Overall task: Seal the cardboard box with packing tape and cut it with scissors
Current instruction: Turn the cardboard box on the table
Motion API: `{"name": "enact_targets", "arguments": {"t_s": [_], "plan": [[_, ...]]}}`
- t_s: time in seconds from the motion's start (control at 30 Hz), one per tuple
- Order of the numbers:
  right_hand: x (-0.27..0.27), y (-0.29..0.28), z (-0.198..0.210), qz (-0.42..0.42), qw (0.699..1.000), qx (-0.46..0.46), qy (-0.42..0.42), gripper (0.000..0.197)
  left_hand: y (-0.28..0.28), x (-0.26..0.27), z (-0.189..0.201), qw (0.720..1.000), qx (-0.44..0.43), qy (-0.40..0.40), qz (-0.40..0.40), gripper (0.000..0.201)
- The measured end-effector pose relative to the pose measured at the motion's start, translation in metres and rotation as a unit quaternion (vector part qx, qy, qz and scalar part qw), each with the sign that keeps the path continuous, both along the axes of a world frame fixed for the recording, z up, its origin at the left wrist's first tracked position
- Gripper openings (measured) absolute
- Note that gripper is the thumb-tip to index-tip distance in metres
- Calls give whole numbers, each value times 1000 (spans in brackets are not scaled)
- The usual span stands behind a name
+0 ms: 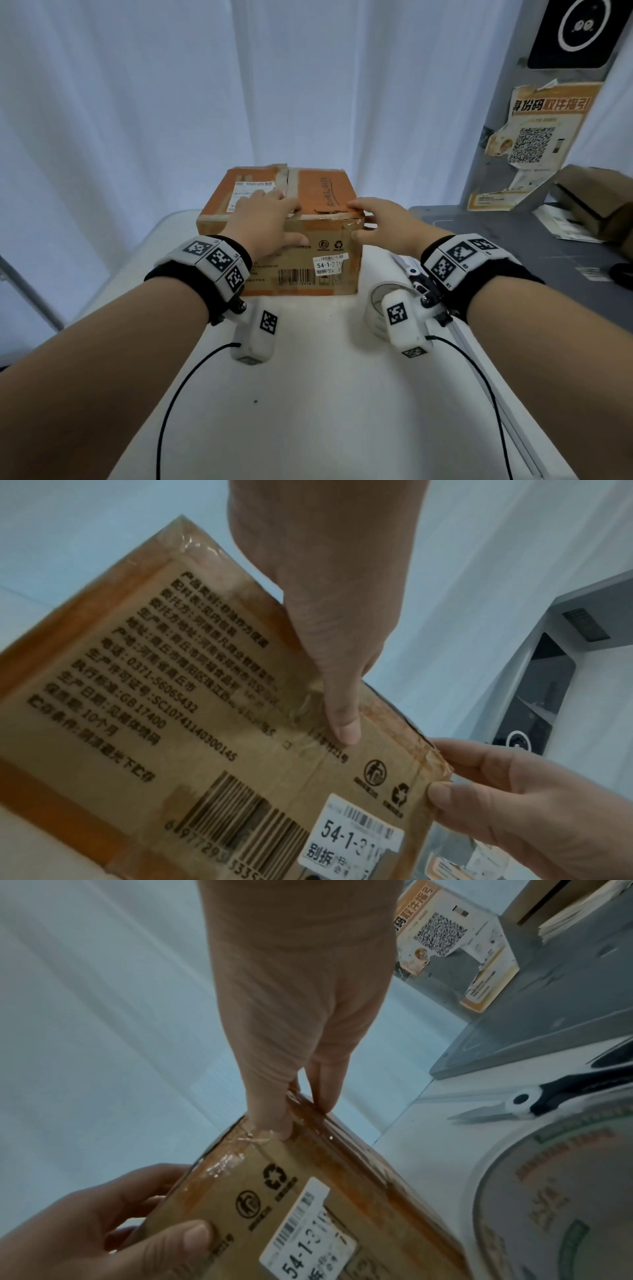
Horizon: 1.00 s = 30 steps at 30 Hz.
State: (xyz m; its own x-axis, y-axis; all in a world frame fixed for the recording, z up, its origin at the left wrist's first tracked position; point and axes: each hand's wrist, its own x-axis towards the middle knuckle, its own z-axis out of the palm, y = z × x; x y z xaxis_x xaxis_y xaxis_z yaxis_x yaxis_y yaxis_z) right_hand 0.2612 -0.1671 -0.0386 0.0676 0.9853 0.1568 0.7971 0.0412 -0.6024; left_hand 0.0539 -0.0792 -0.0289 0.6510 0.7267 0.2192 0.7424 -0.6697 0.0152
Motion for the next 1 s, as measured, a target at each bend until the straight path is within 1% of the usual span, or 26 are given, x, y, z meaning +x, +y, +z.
{"name": "enact_targets", "arguments": {"t_s": [0.1, 0.2, 0.23, 0.3, 0.37, 0.4, 0.47, 0.53, 0.63, 0.67, 0.73, 0.83, 0.9, 0.97, 1.0], "plan": [[-2, 3, -1, -9, 1000, -8, -8, 58, 1, -1, 2, 1000, -1, 7, 5, 65], [1, -5, 5, -6, 1000, -19, -12, 72, -2, 2, 5, 1000, -5, 16, 10, 66], [3, -9, 7, -10, 1000, -19, -18, 77, -4, 3, 6, 1000, -4, 9, 11, 69], [11, -20, 11, -31, 999, -14, -41, 75, -13, 6, 7, 999, 6, -32, -4, 71], [21, -30, 11, -52, 997, -27, -56, 66, -28, 11, 7, 995, 31, -80, -52, 62], [27, -35, 8, -60, 996, -37, -54, 62, -37, 15, 5, 990, 51, -96, -93, 54], [35, -48, 0, -73, 995, -55, -50, 55, -53, 28, -1, 975, 74, -98, -184, 39], [39, -62, -12, -86, 993, -72, -43, 52, -68, 42, -14, 969, 31, -53, -239, 36], [41, -80, -32, -105, 990, -94, -20, 48, -84, 59, -44, 963, -41, 70, -257, 45], [41, -83, -38, -114, 989, -96, -12, 47, -88, 62, -53, 958, -53, 94, -265, 49], [41, -89, -49, -129, 988, -89, 9, 43, -92, 67, -66, 952, -76, 112, -274, 51], [38, -94, -59, -138, 987, -72, 34, 38, -93, 71, -76, 956, -83, 96, -264, 34], [33, -96, -60, -124, 989, -60, 54, 34, -92, 68, -79, 962, -91, 74, -247, 28], [27, -96, -56, -97, 993, -35, 65, 32, -87, 59, -75, 961, -149, 27, -230, 23], [23, -95, -53, -88, 993, -24, 73, 34, -85, 52, -71, 954, -196, -14, -225, 19]]}}
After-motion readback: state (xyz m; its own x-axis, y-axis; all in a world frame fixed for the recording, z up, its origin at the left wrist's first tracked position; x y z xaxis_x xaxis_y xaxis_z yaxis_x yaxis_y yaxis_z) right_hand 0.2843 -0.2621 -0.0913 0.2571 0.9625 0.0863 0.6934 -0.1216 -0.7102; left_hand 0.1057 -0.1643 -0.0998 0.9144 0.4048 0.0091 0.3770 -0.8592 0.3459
